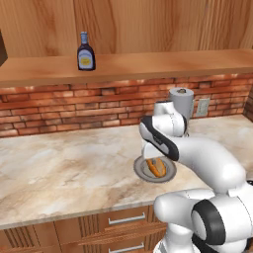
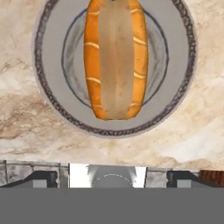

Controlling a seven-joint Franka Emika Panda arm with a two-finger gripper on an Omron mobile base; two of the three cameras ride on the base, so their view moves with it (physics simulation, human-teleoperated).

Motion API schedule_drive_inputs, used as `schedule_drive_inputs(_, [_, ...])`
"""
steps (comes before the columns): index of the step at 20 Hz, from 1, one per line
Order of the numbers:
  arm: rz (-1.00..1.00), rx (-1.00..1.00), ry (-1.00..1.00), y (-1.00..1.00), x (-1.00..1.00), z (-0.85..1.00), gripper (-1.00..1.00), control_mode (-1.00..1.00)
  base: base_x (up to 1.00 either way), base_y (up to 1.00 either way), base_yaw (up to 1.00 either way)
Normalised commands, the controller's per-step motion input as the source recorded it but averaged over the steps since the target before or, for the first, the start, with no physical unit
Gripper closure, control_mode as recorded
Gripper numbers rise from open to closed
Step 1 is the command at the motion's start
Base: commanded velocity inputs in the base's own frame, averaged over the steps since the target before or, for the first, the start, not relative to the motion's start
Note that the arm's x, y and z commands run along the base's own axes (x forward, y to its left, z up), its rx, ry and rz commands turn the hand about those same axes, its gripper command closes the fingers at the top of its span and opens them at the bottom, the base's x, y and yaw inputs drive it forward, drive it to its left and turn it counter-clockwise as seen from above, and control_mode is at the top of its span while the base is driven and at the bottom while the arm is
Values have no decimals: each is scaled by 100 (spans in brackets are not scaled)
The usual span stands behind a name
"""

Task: Move the hot dog bun to the plate on the dining table and place the condiment next to that plate. Then navigate to the fridge and take the sausage and place it on the plate as well.

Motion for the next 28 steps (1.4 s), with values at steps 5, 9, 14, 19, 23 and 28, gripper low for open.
schedule_drive_inputs(5, [0, 0, 17, 0, 19, -27, -100, -100, 0, 0, 0])
schedule_drive_inputs(9, [0, 0, 8, -7, 19, -17, -100, -100, 0, 0, 0])
schedule_drive_inputs(14, [0, 0, 5, -10, 23, -14, -100, -100, 0, 0, 0])
schedule_drive_inputs(19, [0, 0, 2, -1, 17, -22, -100, -100, 0, 0, 0])
schedule_drive_inputs(23, [0, 0, 3, 0, 16, -26, -100, -100, 0, 0, 0])
schedule_drive_inputs(28, [0, 0, 0, 0, 15, -23, -100, -100, 0, 0, 0])
